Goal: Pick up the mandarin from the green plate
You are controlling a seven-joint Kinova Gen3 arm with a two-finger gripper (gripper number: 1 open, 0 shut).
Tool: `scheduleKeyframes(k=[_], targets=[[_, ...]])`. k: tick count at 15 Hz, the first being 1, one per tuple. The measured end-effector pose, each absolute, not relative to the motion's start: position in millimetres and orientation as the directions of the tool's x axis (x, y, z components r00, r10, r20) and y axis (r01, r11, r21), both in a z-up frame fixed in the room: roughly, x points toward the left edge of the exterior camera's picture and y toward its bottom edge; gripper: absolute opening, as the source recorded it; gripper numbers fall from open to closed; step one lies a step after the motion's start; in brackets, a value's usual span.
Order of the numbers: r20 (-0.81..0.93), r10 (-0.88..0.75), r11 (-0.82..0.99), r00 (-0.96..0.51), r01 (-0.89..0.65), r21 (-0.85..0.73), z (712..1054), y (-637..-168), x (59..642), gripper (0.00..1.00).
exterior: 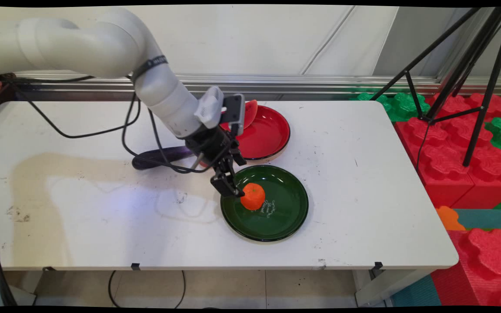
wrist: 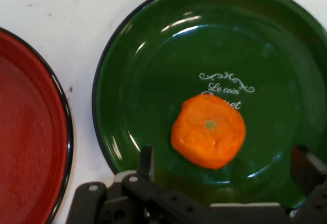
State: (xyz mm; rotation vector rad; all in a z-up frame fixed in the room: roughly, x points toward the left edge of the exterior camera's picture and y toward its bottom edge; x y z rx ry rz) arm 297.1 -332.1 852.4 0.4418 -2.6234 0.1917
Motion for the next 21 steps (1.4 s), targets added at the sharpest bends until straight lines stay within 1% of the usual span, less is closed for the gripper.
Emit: scheduleKeyframes(k=[7,13,21], targets=[[0.426,-0.257,0.949,-0.868,-0.31,-0.059,823.7,-345.4,281.2,1.0],[0.406,-0.243,0.955,-0.881,-0.291,-0.059,806.3,-352.1,271.1,1.0],[0.395,-0.227,0.96,-0.89,-0.272,-0.062,791.7,-358.3,261.9,1.0]])
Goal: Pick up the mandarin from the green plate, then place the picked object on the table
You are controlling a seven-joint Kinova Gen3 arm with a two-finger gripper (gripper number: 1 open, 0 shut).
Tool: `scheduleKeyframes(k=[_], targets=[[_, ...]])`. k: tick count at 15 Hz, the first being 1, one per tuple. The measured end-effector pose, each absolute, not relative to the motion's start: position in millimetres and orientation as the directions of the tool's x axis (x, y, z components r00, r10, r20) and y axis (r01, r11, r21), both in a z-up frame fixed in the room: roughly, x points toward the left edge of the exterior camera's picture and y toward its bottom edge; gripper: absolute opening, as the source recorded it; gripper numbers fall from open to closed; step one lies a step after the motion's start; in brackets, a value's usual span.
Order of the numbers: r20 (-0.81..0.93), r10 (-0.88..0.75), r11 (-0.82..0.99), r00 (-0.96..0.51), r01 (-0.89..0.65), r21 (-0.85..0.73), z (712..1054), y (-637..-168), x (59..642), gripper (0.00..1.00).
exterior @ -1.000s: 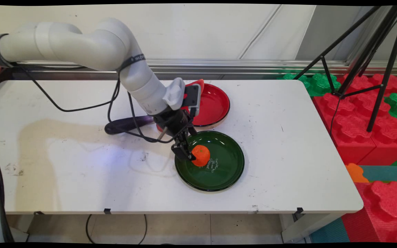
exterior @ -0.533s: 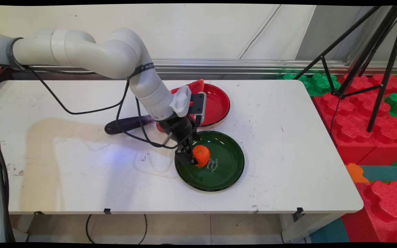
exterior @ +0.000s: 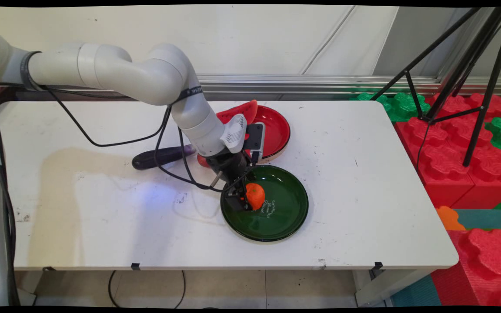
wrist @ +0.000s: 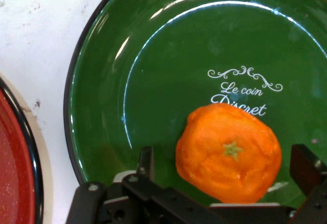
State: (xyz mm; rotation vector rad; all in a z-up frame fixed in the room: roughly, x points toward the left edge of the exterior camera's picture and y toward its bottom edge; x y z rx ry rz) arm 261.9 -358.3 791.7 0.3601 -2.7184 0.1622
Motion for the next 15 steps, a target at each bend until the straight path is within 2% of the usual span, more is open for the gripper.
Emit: scheduleKeyframes(k=[2,3,15], targets=[[0.395,-0.224,0.961,-0.891,-0.269,-0.062,789.9,-359.1,260.5,1.0],[0.395,-0.223,0.962,-0.891,-0.267,-0.061,789.0,-359.4,259.8,0.0],[0.416,-0.212,0.961,-0.884,-0.265,-0.074,796.4,-361.4,260.1,0.0]])
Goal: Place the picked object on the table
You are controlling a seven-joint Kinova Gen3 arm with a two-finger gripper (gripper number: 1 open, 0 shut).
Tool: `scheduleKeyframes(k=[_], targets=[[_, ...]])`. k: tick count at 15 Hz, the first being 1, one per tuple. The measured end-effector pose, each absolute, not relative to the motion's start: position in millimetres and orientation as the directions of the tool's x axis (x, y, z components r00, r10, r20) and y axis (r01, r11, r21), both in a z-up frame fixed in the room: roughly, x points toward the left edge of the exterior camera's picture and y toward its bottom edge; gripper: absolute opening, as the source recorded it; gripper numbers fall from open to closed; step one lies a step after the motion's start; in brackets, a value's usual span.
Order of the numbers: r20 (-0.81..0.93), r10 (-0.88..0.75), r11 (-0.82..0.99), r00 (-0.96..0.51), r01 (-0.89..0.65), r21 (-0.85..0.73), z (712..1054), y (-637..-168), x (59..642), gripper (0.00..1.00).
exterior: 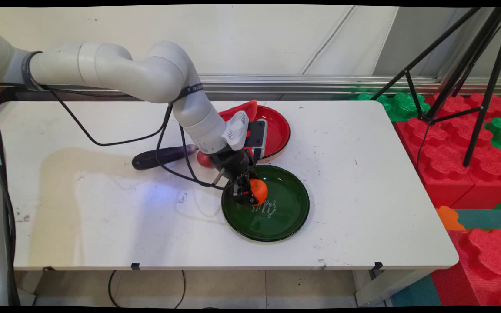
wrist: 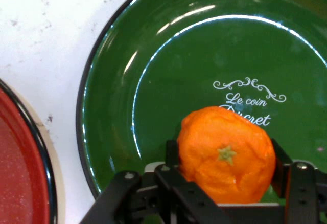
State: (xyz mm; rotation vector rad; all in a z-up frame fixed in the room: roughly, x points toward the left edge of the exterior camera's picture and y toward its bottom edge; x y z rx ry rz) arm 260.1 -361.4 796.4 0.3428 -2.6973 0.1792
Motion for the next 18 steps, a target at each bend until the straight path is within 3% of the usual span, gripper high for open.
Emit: scheduleKeyframes(k=[9,18], targets=[[0.486,-0.219,0.946,-0.846,-0.306,-0.108,838.3,-350.5,278.6,0.0],[0.533,-0.254,0.922,-0.807,-0.369,-0.118,890.1,-317.7,333.7,0.0]])
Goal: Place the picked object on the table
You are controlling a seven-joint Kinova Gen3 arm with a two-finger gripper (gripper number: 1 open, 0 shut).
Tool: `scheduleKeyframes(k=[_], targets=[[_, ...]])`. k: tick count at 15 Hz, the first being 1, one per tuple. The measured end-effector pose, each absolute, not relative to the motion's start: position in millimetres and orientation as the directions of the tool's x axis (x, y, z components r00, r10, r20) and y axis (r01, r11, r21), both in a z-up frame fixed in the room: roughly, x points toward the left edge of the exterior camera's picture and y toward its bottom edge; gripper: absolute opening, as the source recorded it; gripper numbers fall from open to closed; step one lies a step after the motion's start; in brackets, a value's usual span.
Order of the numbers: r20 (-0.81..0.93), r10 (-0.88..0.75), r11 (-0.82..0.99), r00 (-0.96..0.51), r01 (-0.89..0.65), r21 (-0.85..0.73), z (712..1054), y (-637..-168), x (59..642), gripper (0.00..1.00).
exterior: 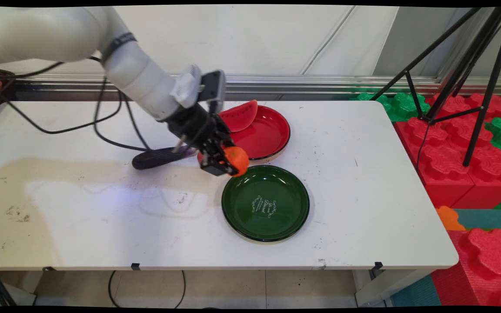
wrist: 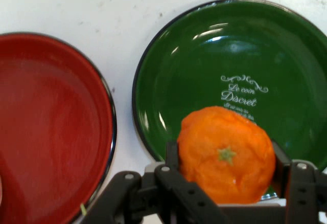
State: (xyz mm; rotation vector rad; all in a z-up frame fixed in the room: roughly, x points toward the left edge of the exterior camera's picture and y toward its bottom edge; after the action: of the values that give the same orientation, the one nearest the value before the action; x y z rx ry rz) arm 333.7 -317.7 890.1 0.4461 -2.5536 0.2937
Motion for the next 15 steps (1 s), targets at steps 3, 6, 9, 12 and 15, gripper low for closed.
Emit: scheduleKeyframes(k=[3,6,9,12,15], targets=[[0.533,-0.282,0.911,-0.798,-0.397,-0.112,900.3,-306.9,356.1,0.0],[0.523,-0.304,0.904,-0.796,-0.415,-0.106,906.4,-297.5,377.9,0.0],[0.495,-0.321,0.9,-0.808,-0.423,-0.107,907.8,-289.5,403.1,0.0],[0.451,-0.339,0.899,-0.826,-0.426,-0.105,901.2,-283.6,426.4,0.0],[0.405,-0.368,0.893,-0.837,-0.44,-0.098,887.4,-282.0,444.6,0.0]])
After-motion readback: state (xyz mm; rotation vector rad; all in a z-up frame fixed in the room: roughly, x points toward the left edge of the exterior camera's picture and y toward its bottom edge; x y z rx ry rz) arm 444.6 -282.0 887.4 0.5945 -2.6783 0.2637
